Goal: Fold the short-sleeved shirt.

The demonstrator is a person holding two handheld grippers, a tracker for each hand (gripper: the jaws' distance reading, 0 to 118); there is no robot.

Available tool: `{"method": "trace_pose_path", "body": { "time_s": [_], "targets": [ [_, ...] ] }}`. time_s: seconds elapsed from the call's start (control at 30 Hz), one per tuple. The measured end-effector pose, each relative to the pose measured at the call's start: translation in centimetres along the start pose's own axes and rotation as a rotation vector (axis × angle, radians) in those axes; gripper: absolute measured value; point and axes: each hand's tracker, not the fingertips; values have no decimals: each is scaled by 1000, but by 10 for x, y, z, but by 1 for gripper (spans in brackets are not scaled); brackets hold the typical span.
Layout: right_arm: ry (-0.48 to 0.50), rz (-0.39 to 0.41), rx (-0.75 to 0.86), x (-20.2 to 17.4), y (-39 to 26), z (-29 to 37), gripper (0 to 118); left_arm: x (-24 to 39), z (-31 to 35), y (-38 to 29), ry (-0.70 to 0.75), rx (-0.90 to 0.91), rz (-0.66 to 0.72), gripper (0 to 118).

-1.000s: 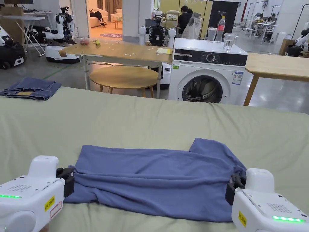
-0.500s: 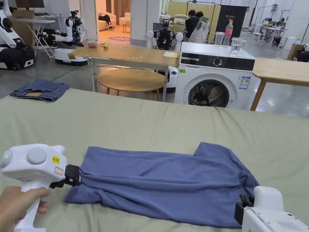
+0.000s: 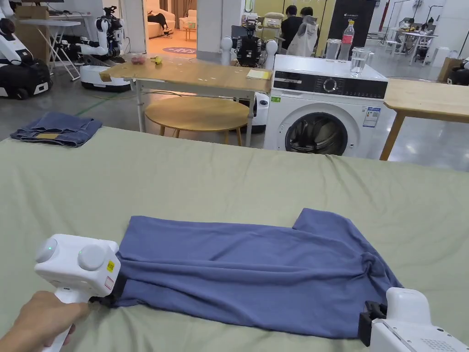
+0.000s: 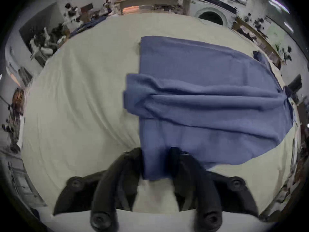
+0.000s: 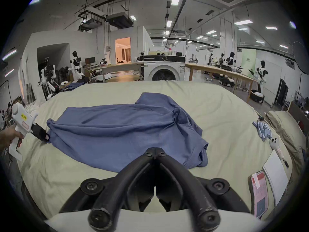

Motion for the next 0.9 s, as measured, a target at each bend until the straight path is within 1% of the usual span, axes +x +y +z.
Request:
{"method": "trace_pose_path", "body": {
  "time_s": [0.03,0.07,0.13,0.2,0.27,0.3,0.33,0.37,0.4,0.47,0.5,0.6,0.63,0.67,0.7,0.77,0.8,0.83,0.9],
  "targets": [
    [2,-5,-5,3,1,-2,0,-1,3,-2,-12,11,-3,12],
    [2,-10,-11,7,3,-3,0,-3,7,-5,-30,26,3,3],
    [3,-18,-22,16,9,-6,0,-17,16,-9,-64,77,42,0],
    [-19,-4,-57,27,18,-11,0,-25,29,-16,-93,121,76,0],
    [-31,-5,-81,41,27,-18,1,-29,45,-24,-110,154,75,0],
    [-32,-14,-112,50,31,-23,12,-30,51,-28,-114,165,77,0],
    [-23,-34,-159,58,33,-30,36,-31,54,-30,-129,172,81,0],
    [-29,-44,-195,64,35,-37,54,-31,57,-32,-134,179,85,0],
    [-28,-63,-210,71,36,-44,61,-31,60,-32,-141,187,86,0],
    [-47,-67,-257,79,36,-61,61,-30,63,-35,-142,197,76,0],
    [-38,-68,-290,83,34,-70,61,-30,62,-34,-146,197,71,0],
    [-5,-33,-421,86,25,-103,61,-32,60,-34,-156,192,80,0],
    [30,-40,-467,85,19,-112,60,-32,60,-35,-155,190,80,0],
    [43,-40,-501,85,14,-119,52,-32,57,-34,-156,190,80,0],
    [50,-35,-512,83,9,-124,36,-32,57,-35,-157,190,79,0],
    [52,-16,-445,77,7,-118,11,-31,56,-37,-155,184,73,0],
    [62,-21,-447,75,8,-117,4,-30,56,-37,-155,189,73,0],
    [53,-16,-439,71,10,-114,4,-30,57,-37,-156,190,71,0],
    [34,31,-407,65,14,-103,3,-31,63,-37,-160,201,76,0]
  ]
}}
